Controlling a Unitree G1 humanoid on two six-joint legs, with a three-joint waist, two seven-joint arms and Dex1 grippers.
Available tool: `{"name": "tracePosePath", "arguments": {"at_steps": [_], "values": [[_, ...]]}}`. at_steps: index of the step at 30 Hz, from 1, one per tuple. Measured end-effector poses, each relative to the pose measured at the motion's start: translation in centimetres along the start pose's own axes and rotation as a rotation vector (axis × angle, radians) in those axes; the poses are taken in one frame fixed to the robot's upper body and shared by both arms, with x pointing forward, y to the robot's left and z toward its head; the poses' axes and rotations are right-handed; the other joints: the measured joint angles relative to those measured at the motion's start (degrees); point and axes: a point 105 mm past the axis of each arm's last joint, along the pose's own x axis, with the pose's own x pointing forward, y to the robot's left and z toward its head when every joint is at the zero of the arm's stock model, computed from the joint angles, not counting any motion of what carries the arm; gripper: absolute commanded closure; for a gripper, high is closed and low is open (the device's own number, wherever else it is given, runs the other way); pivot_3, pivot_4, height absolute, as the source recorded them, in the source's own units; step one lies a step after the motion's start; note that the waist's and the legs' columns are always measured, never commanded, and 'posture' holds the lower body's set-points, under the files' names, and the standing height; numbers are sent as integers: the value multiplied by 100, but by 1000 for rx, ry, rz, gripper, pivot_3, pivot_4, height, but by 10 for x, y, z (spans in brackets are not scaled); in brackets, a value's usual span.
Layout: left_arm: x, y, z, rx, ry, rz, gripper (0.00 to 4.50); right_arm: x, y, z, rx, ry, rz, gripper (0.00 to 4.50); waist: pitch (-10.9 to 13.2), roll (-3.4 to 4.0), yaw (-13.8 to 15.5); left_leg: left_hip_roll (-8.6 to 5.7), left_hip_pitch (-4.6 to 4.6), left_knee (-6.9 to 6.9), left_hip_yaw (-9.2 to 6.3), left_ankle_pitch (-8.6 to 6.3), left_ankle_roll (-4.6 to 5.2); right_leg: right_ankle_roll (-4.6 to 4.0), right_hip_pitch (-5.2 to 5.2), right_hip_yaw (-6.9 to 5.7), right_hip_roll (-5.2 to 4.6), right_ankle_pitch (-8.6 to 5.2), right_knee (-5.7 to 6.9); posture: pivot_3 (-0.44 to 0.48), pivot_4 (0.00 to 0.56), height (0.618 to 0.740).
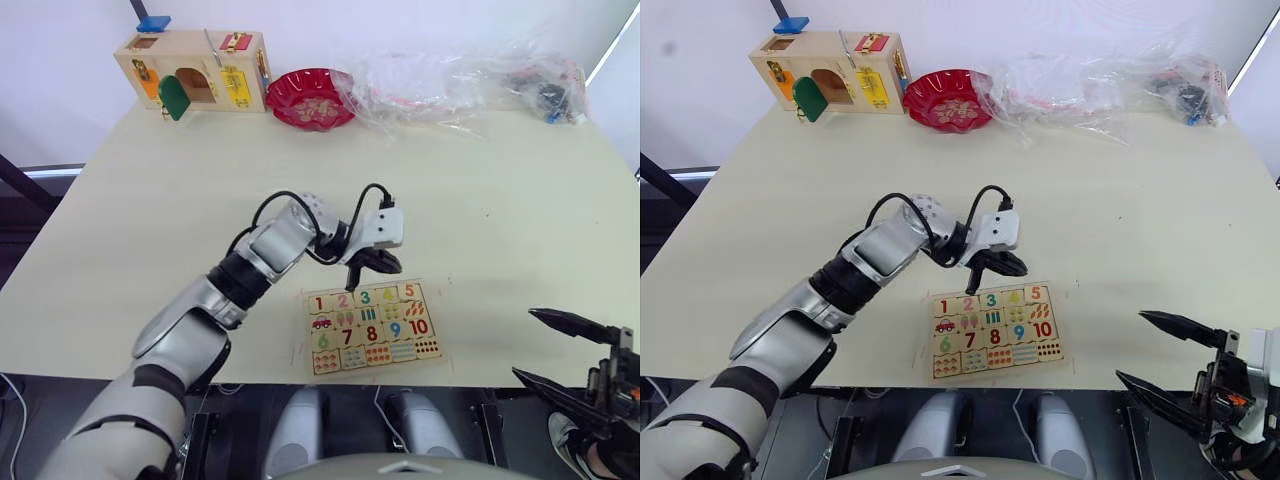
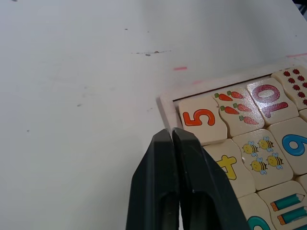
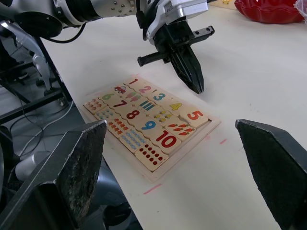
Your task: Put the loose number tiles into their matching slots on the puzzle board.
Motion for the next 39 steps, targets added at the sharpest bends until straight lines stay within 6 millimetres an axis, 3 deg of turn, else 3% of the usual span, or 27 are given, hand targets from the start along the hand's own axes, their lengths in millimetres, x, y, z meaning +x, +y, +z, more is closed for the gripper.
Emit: {"name": "tracePosePath", "arguments": {"at_steps": [6, 39], "values": [[9, -2, -5, 11, 15, 1, 4467, 2, 1, 2, -1, -5, -2, 0, 0, 0, -4, 1, 0, 0, -3, 0, 0, 0, 0, -2, 1, 0, 1, 0, 150, 740], [9, -7, -13, 22, 49, -6, 4467, 6, 3, 7, 14, -6, -3, 0, 0, 0, -2, 1, 0, 0, -6, 0, 0, 0, 0, -3, 1, 0, 1, 0, 150, 740]]}}
